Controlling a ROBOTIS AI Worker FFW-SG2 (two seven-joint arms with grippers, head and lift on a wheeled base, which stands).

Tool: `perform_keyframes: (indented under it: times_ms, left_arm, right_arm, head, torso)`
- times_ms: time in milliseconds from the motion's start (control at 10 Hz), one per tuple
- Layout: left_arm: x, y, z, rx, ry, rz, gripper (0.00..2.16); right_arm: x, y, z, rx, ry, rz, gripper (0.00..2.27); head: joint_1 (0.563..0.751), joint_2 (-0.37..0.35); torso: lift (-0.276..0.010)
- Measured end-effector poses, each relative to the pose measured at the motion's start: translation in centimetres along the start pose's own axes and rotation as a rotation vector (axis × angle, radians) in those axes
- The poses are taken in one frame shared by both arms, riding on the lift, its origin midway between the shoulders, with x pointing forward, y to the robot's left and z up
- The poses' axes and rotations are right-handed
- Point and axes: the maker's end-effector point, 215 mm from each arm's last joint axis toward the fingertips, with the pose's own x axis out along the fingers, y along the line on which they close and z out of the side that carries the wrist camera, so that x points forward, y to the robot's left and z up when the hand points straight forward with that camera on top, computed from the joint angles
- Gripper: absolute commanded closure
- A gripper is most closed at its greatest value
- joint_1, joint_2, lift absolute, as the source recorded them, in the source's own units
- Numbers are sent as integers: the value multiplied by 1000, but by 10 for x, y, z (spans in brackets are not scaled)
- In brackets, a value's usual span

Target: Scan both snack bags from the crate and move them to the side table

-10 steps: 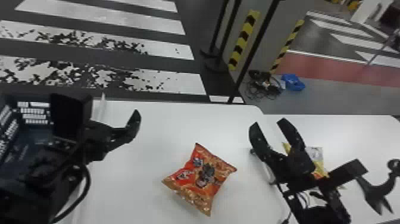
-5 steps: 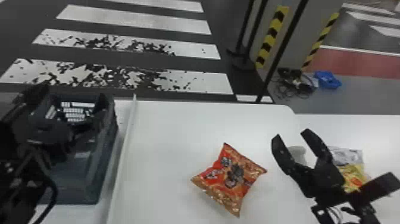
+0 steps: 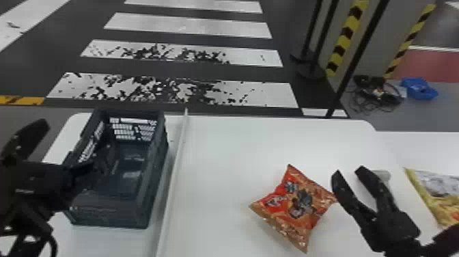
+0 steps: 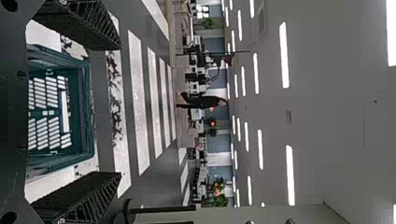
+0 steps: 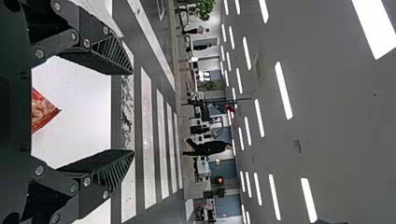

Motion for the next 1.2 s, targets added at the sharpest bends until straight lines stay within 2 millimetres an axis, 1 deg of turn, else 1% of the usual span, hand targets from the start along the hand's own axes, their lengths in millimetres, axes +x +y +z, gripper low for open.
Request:
perform_keyframes:
  times_ms: [100,200,300,400,500,800,1000,1200]
  left_arm:
    - [-6,6,0,1,-5,6,33]
    - [-12,15,1,-3,-14,14,33]
    - [-17,22,3,-17,-30,19,33]
    - [-22,28,4,-26,-44,23,33]
    - [-25,30,5,-30,-50,26,33]
    - [-26,30,6,-38,-62,20,33]
    - [-26,30,6,-44,-65,14,33]
    - [-26,29,4,-48,-62,7,33]
  right_arm:
    - [5,7,-12,5,17,11,1443]
    - [10,17,-21,7,28,22,1447]
    - [15,29,-30,-1,43,39,1868]
    - [19,39,-43,-9,75,60,2162]
    - [21,42,-56,-8,111,69,2243]
    - [21,56,-78,8,174,99,2243]
    - [20,65,-98,12,213,138,2243]
    - [20,69,-117,26,242,162,2243]
  head:
    - [695,-55]
    - [695,-27]
    - [695,5]
    - [695,34]
    - [695,47]
    - [695,67]
    - [695,81]
    - [695,91]
  torso:
    - [-95]
    - [-95]
    - [-95]
    - [-95]
    - [-95]
    - [-95]
    - [-95]
    - [-95]
